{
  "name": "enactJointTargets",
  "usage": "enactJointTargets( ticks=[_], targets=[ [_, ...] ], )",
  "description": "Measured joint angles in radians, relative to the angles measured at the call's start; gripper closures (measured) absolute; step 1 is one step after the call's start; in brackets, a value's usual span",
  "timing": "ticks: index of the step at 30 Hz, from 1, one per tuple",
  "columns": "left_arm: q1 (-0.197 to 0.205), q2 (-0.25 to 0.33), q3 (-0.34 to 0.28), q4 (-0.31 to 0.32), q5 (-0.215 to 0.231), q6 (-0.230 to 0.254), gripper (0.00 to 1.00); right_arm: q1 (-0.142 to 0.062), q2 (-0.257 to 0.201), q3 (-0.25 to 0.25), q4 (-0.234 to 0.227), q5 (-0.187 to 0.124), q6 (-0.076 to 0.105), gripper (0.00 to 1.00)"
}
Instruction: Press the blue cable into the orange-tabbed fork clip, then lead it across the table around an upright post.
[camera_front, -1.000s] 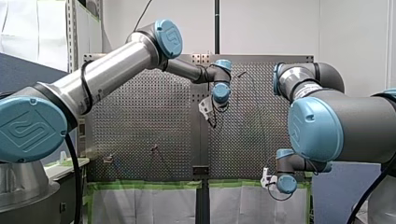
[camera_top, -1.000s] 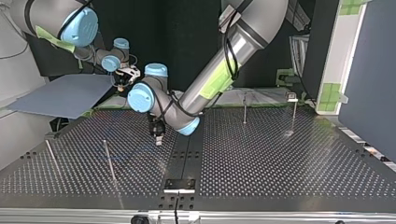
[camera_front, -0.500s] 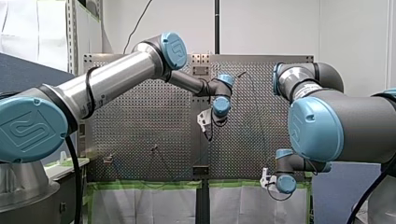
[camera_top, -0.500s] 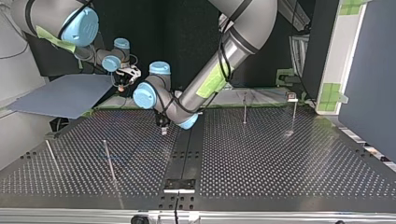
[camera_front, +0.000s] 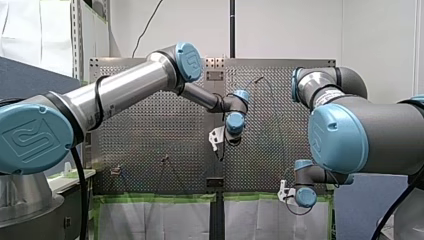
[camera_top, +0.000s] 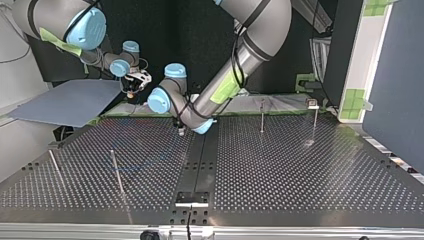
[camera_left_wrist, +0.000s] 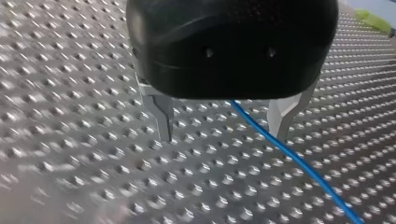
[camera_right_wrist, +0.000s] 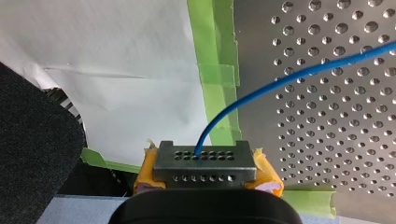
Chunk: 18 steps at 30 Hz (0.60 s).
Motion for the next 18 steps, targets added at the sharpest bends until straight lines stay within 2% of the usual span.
enactJointTargets(
  ticks=[7, 11, 18],
  targets=[
    [0.021, -0.003, -0.069, 0.029, 0.008, -0.073, 0.0, 0.001, 0.0, 0.0, 0.0, 0.0, 0.0, 1.0],
    [0.044, -0.003, -0.116, 0.066, 0.007, -0.106, 0.0, 0.002, 0.0, 0.0, -0.001, 0.001, 0.0, 1.0],
    [0.094, -0.003, -0.186, 0.13, 0.013, -0.117, 0.0, 0.008, 0.0, 0.0, -0.001, 0.002, -0.003, 1.0]
  ],
)
